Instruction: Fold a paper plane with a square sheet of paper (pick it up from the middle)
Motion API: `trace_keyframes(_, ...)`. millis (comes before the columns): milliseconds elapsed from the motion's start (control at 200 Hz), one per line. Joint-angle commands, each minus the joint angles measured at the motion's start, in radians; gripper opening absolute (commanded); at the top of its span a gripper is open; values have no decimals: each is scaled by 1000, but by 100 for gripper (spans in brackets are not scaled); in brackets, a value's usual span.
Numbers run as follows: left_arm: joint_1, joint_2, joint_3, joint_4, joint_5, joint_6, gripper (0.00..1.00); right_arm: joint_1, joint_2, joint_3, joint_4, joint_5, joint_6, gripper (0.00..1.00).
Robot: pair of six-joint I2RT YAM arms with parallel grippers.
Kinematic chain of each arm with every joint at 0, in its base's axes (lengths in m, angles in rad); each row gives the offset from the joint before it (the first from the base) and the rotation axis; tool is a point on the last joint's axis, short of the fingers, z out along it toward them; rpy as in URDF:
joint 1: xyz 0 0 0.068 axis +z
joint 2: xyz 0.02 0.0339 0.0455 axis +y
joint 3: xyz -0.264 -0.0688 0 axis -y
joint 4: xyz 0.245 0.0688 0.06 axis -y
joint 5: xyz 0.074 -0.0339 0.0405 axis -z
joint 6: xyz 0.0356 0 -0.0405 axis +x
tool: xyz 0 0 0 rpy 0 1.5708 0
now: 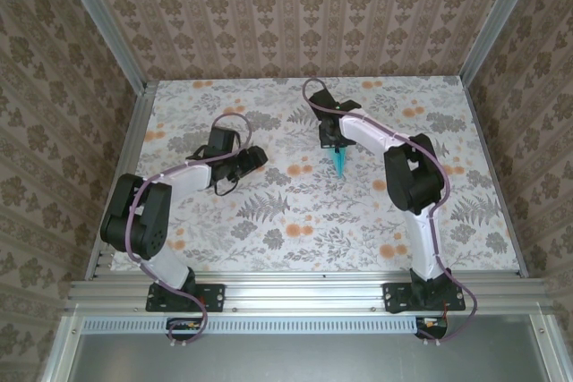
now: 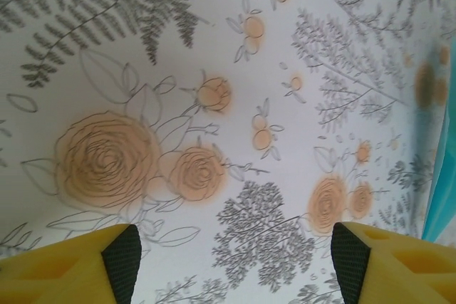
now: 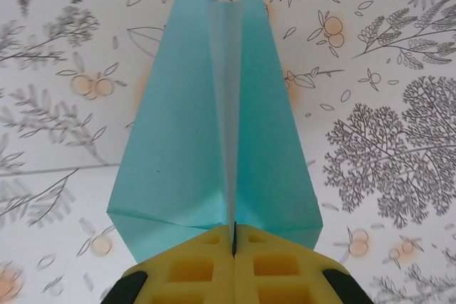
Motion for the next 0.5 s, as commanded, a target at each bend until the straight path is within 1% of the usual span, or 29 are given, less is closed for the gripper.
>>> trace_keyframes(0, 5, -22, 7, -52, -34, 39, 74, -7, 42, 47, -28, 17, -33, 7)
trace_keyframes(140, 7, -16, 9, -58, -40, 39, 74, -19, 74, 69, -26, 4, -36, 11)
trace_keyframes(300, 13, -23, 18, -74, -46, 46, 76, -22, 71, 82, -37, -7, -36, 14)
trace_keyframes(425, 23, -47, 42, -114, -66, 64, 77, -21, 19, 100, -63, 1, -33, 22)
trace_keyframes(495, 31, -76, 58, -152, -89, 87, 77, -23, -38, 97, -76, 9, -27, 30)
